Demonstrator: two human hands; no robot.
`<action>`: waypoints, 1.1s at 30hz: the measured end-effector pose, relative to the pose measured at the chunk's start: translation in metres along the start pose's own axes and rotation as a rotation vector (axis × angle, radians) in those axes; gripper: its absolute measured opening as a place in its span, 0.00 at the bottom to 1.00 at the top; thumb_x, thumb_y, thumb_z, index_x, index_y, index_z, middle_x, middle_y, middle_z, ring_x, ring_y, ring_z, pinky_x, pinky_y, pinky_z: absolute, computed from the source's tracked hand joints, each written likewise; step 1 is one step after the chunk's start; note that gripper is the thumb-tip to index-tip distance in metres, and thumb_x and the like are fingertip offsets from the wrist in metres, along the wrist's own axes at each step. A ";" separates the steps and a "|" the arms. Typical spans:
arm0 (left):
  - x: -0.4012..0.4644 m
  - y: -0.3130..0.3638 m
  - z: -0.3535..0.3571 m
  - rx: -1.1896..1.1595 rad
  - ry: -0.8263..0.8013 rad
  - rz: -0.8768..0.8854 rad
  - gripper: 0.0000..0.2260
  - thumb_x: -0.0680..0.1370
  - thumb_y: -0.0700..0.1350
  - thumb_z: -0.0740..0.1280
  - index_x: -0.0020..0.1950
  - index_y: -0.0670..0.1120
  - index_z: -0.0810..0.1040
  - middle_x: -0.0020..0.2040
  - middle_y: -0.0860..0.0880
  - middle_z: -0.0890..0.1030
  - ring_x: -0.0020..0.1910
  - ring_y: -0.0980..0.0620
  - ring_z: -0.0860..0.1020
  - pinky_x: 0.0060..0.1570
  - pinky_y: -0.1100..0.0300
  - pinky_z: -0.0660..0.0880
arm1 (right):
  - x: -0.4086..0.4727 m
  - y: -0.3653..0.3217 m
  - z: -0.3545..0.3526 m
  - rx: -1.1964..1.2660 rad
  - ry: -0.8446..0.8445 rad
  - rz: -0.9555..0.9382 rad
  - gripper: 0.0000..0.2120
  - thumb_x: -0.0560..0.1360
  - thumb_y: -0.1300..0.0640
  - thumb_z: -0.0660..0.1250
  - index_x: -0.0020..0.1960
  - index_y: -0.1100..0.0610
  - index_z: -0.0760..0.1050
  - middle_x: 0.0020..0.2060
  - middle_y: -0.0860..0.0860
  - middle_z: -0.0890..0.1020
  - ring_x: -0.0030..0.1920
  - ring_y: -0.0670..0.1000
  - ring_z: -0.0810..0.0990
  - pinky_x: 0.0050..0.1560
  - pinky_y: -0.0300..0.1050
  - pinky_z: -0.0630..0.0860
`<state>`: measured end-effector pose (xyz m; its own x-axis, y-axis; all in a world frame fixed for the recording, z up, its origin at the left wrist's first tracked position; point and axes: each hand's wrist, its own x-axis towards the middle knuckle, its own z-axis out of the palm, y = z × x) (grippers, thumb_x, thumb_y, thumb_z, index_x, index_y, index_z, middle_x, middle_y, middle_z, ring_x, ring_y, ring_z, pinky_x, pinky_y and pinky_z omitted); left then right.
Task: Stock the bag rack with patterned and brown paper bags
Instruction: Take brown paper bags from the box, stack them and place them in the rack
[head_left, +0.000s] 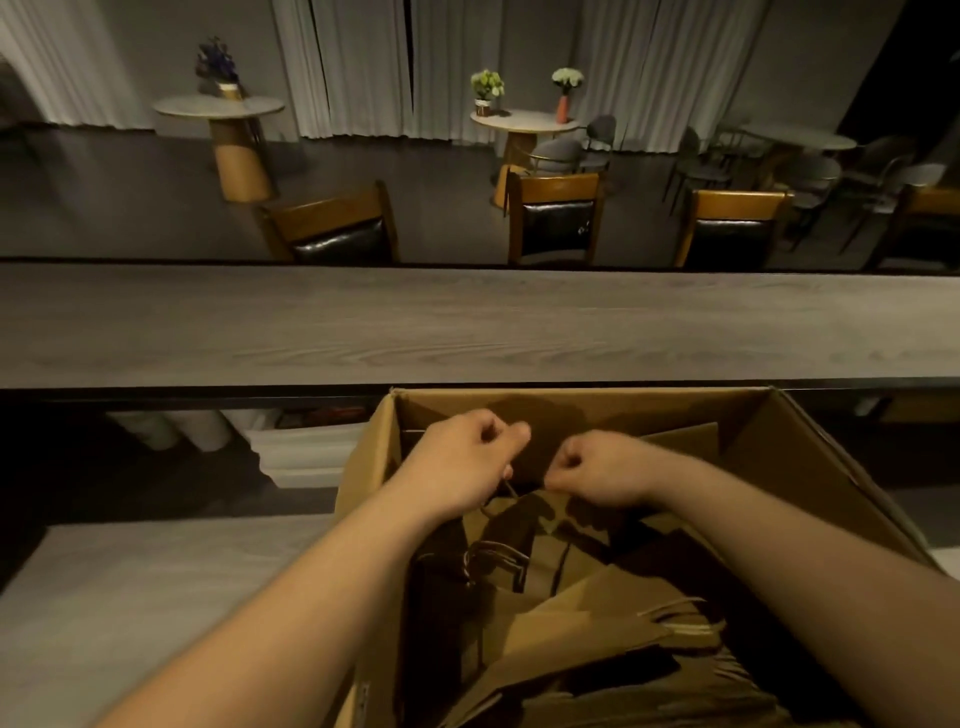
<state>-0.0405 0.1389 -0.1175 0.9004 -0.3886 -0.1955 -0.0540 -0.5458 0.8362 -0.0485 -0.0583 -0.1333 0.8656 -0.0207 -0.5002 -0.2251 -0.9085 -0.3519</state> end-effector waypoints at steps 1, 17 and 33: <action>0.002 -0.006 0.000 0.066 0.013 0.011 0.11 0.82 0.61 0.64 0.49 0.56 0.81 0.41 0.54 0.85 0.40 0.57 0.82 0.43 0.56 0.80 | 0.010 0.007 0.013 -0.022 -0.010 -0.008 0.18 0.79 0.45 0.70 0.67 0.50 0.76 0.58 0.49 0.83 0.57 0.49 0.82 0.62 0.50 0.80; 0.020 -0.013 -0.006 0.165 0.075 0.020 0.08 0.81 0.59 0.65 0.50 0.58 0.81 0.43 0.55 0.84 0.42 0.55 0.83 0.48 0.49 0.83 | 0.039 0.030 0.084 -0.310 -0.040 -0.037 0.48 0.69 0.36 0.77 0.81 0.49 0.59 0.80 0.53 0.57 0.80 0.61 0.55 0.78 0.61 0.61; 0.011 -0.010 -0.007 0.166 0.074 0.039 0.08 0.82 0.58 0.64 0.51 0.57 0.81 0.43 0.55 0.85 0.41 0.58 0.82 0.48 0.53 0.82 | 0.032 0.022 0.095 0.070 -0.344 0.033 0.23 0.72 0.52 0.81 0.61 0.53 0.76 0.49 0.44 0.79 0.51 0.45 0.79 0.51 0.36 0.75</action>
<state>-0.0272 0.1452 -0.1249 0.9253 -0.3592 -0.1215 -0.1540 -0.6487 0.7453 -0.0678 -0.0398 -0.2322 0.6591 0.1030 -0.7450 -0.2906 -0.8788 -0.3786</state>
